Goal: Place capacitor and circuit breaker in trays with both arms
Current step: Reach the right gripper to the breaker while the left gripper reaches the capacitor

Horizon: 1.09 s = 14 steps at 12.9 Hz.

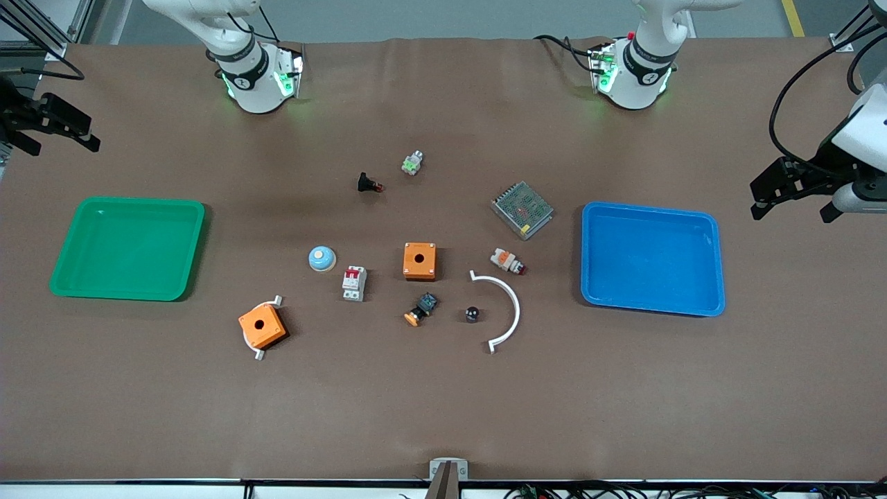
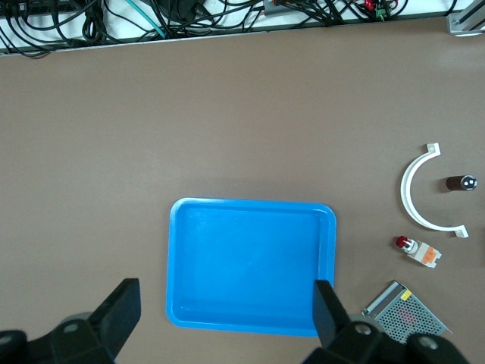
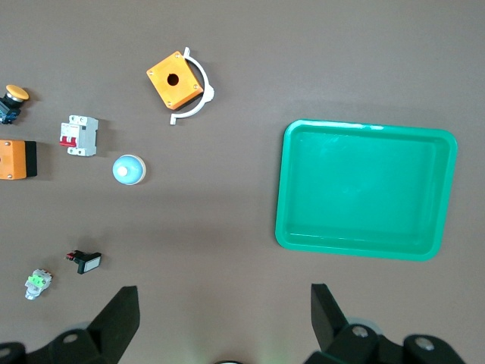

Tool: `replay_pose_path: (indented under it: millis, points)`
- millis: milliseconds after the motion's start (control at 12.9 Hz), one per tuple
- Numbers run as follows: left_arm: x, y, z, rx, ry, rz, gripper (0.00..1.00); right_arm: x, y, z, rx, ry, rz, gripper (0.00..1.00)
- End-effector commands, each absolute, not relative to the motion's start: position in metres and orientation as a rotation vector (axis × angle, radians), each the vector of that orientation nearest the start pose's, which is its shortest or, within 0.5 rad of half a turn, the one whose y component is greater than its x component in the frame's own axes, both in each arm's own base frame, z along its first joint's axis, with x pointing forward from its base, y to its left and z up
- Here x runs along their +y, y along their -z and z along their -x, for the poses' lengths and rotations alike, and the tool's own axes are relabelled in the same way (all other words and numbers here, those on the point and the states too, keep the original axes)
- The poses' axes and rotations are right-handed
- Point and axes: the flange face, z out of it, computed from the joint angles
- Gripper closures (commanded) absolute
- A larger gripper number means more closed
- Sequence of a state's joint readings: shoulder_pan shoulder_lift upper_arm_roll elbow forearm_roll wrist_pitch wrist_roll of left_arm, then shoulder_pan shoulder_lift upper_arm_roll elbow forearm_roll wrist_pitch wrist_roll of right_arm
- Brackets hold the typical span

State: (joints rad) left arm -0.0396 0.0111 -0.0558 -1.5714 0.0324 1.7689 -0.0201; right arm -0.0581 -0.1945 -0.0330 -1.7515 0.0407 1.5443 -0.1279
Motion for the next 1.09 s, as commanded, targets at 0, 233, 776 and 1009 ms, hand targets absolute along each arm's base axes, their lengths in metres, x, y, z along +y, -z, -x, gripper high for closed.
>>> replay_pose_path:
  millis: [0, 233, 776, 1009]
  points:
    - [-0.045, -0.637, -0.577, 0.123, 0.267, 3.090, 0.00, -0.021, -0.639, -0.483, -0.071, -0.009, 3.077, 0.00]
    - [-0.043, -0.632, -0.579, 0.123, 0.253, 3.091, 0.00, -0.008, -0.638, -0.485, -0.054, -0.013, 3.081, 0.00]
    - [-0.120, -0.505, -0.623, 0.172, -0.091, 3.329, 0.00, 0.019, -0.621, -0.498, -0.065, -0.031, 3.085, 0.00]
    - [-0.186, -0.458, -0.634, 0.077, -0.114, 3.371, 0.00, 0.071, -0.578, -0.529, -0.034, -0.066, 3.091, 0.00]
